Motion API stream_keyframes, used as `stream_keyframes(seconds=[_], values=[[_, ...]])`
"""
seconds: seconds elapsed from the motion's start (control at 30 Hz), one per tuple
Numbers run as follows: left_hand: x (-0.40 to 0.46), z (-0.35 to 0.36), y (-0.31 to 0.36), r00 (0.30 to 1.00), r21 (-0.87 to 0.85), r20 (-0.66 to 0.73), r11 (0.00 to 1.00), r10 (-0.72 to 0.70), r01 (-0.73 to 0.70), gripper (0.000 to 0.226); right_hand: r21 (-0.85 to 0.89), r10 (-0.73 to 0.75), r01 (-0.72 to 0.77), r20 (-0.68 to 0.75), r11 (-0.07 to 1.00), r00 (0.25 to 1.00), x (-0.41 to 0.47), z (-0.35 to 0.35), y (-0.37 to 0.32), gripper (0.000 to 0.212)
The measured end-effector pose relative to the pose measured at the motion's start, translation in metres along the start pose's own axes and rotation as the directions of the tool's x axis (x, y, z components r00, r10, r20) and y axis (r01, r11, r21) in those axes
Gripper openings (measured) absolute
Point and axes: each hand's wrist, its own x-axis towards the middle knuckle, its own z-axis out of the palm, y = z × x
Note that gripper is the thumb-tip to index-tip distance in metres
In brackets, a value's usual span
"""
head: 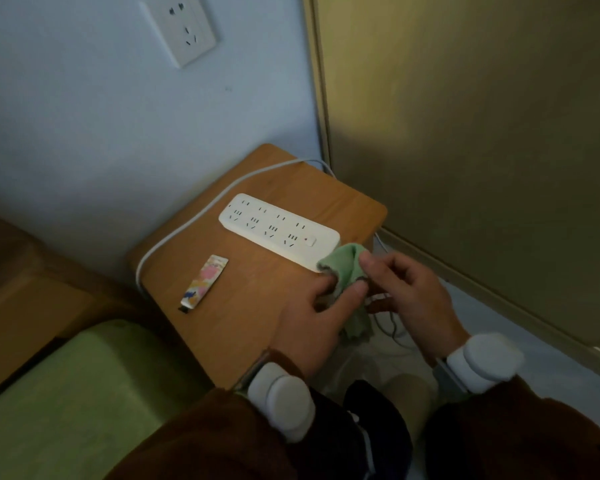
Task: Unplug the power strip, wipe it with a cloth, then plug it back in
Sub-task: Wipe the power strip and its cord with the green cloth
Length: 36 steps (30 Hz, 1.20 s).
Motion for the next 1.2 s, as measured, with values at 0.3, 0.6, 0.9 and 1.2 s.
stream_keyframes(seconds=[0.3,0.6,0.9,1.2], values=[[0.006,0.002,-0.015,0.979,-0.266,-0.125,0.956,-0.159,0.121,0.02,-0.016,0.082,-0.082,0.023,0.997,0.996,0.004,-0.007,0.009,0.01],[0.016,-0.003,-0.025,0.917,-0.463,-0.198,0.857,-0.348,0.225,0.018,0.028,0.133,-0.13,-0.126,0.991,0.983,0.018,-0.016,0.023,0.012],[0.022,-0.008,-0.031,0.917,-0.543,-0.197,0.817,-0.347,0.193,0.035,0.101,0.219,-0.205,-0.144,0.973,0.965,0.021,-0.016,0.031,0.018],[0.019,-0.006,-0.029,0.963,-0.586,-0.127,0.802,-0.238,0.12,0.032,-0.038,0.164,-0.17,-0.131,0.985,0.978,0.015,-0.017,0.028,0.038]])
